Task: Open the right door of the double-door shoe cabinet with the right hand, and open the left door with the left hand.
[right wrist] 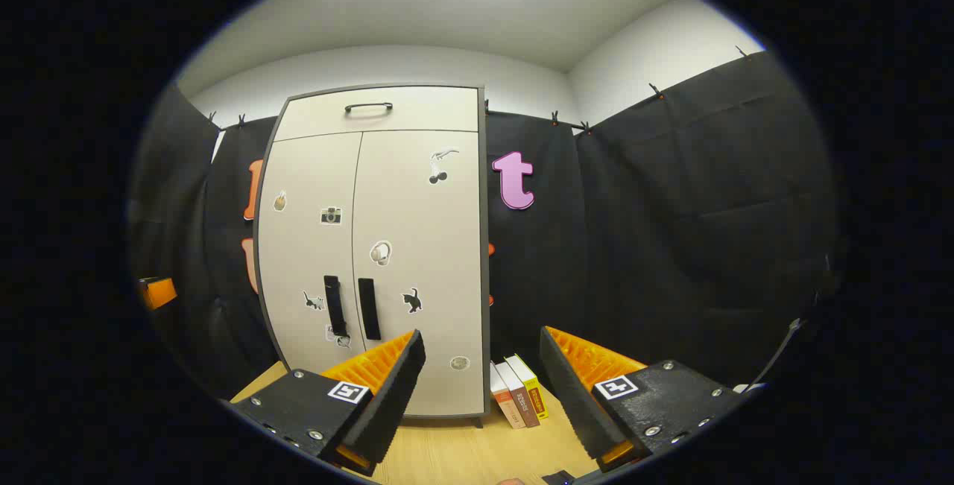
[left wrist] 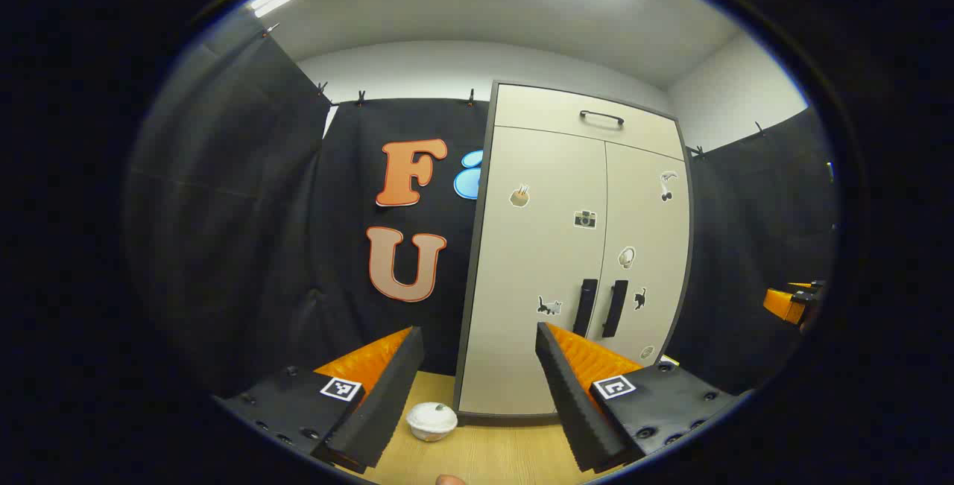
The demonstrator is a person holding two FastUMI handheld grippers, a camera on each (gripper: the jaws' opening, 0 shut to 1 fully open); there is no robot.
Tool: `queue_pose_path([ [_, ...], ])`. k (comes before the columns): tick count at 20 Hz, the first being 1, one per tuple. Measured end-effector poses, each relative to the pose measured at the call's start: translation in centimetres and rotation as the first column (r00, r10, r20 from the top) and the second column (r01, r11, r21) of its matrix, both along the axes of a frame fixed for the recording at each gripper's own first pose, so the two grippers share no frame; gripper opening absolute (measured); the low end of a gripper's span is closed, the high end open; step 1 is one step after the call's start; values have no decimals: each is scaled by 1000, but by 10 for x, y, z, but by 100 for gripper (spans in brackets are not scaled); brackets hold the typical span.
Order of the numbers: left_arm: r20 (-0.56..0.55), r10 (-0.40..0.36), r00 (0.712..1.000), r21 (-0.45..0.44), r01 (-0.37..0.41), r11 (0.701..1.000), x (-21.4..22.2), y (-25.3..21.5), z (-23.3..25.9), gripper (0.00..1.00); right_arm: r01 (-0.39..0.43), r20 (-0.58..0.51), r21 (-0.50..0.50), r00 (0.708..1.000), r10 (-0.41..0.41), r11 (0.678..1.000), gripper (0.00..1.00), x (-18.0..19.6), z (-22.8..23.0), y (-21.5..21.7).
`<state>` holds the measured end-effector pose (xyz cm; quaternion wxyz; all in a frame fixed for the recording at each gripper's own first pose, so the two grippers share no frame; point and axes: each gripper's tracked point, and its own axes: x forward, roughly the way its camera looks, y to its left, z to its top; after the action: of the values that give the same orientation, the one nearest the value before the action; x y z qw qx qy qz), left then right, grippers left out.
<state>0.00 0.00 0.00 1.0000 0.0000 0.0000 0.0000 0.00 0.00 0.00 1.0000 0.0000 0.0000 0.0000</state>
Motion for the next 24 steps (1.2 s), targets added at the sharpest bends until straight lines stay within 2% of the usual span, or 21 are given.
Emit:
queue_pose_path([
  [5,11,-4,1000,4,4,1000,1,-14,8,97,35,-6,-16,999,-35,999,94,-3,-1,-28],
  [10,6,12,1000,10,-12,1000,4,-13,10,96,28,-8,-24,1000,-28,999,94,1,-1,-31],
  [13,6,17,1000,24,-17,1000,6,-12,11,97,22,-16,-34,1000,-22,999,94,4,-4,-27],
  [14,6,19,1000,31,-19,999,7,-12,11,97,17,-18,-32,1000,-18,999,99,5,-5,-24],
  [15,4,19,1000,40,-19,999,8,-12,12,96,14,-17,-29,1000,-14,1000,94,6,-5,-22],
  [24,1,3,1000,30,-3,1000,10,-11,10,97,-33,-33,-23,999,32,999,95,24,-14,9],
])
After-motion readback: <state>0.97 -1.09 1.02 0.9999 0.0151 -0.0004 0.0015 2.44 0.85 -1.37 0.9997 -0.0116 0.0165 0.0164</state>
